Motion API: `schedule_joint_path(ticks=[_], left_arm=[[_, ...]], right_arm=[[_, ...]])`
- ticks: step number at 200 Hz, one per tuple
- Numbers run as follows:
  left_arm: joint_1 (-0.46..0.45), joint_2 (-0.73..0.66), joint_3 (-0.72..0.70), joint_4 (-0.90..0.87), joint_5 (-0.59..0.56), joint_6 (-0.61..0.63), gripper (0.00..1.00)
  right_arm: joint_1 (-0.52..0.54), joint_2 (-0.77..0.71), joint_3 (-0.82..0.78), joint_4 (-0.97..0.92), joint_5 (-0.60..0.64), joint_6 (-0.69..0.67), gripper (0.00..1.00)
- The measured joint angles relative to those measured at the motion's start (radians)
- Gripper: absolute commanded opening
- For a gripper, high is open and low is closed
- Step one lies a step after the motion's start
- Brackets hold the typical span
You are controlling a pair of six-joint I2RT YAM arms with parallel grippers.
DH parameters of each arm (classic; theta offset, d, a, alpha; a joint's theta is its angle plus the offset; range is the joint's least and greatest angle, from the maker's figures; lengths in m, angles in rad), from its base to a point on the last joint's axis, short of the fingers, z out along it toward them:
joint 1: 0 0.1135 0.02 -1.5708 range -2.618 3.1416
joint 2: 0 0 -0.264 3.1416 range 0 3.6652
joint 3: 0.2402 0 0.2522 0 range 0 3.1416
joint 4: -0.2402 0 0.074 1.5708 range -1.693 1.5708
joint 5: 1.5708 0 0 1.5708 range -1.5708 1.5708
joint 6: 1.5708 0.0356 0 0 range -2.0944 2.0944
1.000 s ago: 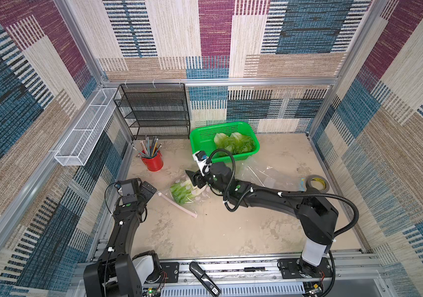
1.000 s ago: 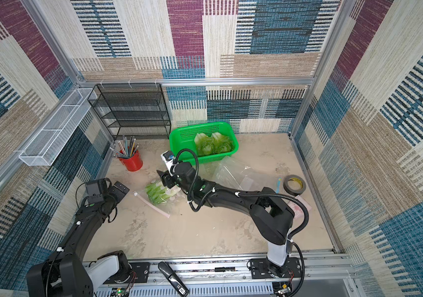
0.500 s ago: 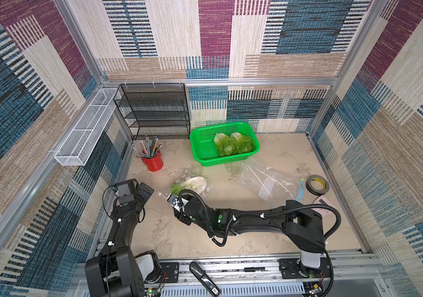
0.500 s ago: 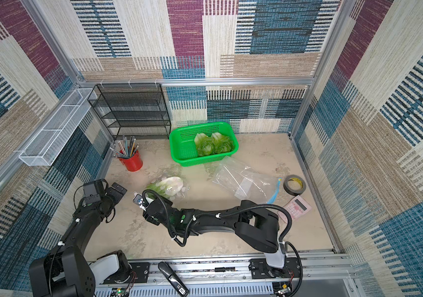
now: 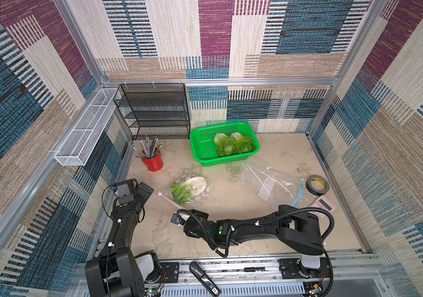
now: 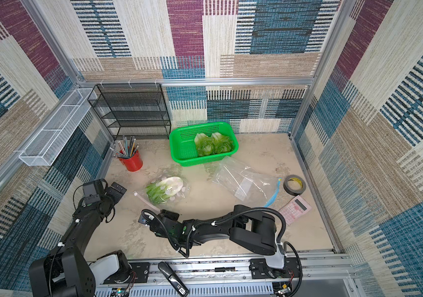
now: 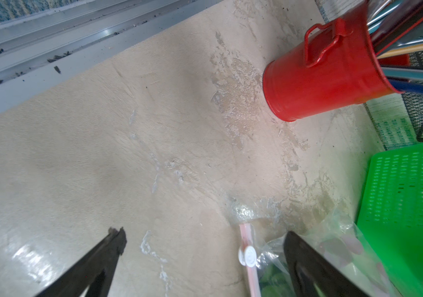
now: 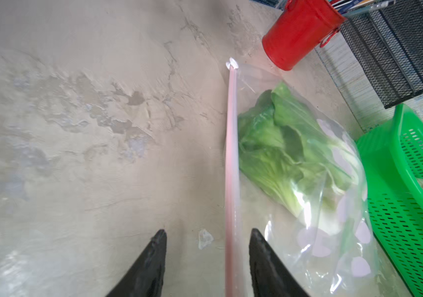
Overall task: Open the zip-top bag and take out the chinese cabbages
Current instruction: Adjust the zipper food storage bag at the center of the board.
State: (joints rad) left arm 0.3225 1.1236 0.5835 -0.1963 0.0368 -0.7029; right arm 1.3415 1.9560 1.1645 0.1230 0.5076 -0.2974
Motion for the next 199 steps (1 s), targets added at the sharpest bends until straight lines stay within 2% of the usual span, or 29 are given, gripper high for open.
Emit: schedule_joint_path(ticks=[41, 77, 113, 163, 199], left_arm=[[0.0, -0.009, 0.0, 0.0, 0.016, 0.0, 0.99], [0.0, -0.02, 0.0, 0.0, 0.019, 0.001, 0.99], [0.0, -0.028, 0.0, 0.0, 0.032, 0.005, 1.0], [-0.005, 0.011, -0.007, 0.02, 0.127, 0.013, 0.85], [-0.056, 0.031, -0.008, 0.03, 0.212, 0.033, 0.84]], right_arm=[[-0.002, 0.06, 0.014, 0.048, 0.091, -0.08, 0.45], [-0.018, 0.082, 0.012, 0.084, 0.149, -0.127, 0.23], [-0.046, 0.014, -0.064, 0.137, 0.174, -0.147, 0.1], [-0.106, -0.13, -0.31, 0.283, 0.154, -0.218, 0.1], [-0.19, -0.225, -0.445, 0.352, 0.129, -0.277, 0.16]])
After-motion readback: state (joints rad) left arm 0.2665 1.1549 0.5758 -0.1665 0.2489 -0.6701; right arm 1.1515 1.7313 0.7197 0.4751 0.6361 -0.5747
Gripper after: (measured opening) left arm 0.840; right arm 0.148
